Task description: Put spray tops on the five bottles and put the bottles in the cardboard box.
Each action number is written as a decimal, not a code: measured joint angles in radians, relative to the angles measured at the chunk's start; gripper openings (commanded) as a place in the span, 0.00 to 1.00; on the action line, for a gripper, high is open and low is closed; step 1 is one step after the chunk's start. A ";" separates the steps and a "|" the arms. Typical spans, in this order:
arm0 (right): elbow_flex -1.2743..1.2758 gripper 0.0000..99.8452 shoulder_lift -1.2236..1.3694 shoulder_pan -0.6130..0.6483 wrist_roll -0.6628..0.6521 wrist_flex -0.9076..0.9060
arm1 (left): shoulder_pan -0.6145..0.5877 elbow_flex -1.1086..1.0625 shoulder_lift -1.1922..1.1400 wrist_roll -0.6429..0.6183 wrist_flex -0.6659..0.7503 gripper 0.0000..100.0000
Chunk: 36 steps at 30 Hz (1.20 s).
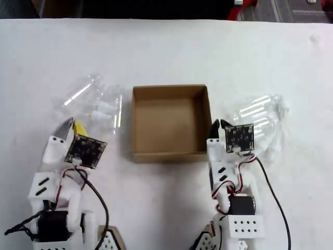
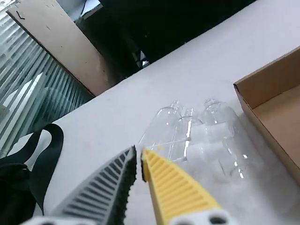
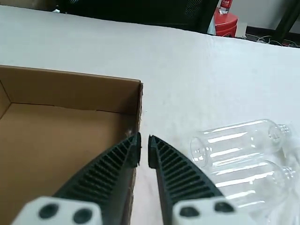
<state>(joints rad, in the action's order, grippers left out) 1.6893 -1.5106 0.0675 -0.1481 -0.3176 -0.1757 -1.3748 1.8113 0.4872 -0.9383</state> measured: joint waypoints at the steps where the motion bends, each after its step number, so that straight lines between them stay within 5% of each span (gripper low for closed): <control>1: 0.000 0.02 0.000 0.000 -0.002 0.000 | 0.012 0.006 0.000 0.002 0.012 0.02; 10: 0.000 0.02 0.000 0.000 -0.005 0.000 | 0.157 0.279 -0.135 0.066 -0.106 0.02; 23: 0.000 0.02 0.000 0.000 -0.005 0.000 | 0.163 0.812 -0.913 -0.114 -0.222 0.02; 30: 0.000 0.02 0.000 0.000 -0.005 0.000 | 0.164 0.853 -1.008 -0.218 -0.189 0.02; 36: 0.000 0.02 0.000 0.000 -0.005 0.000 | 0.164 0.680 -1.008 -0.269 -0.032 0.02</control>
<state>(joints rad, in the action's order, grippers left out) 1.6893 -1.5106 0.0675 -0.1527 -0.3176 -0.0115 -0.6951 0.8032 0.2186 -0.9705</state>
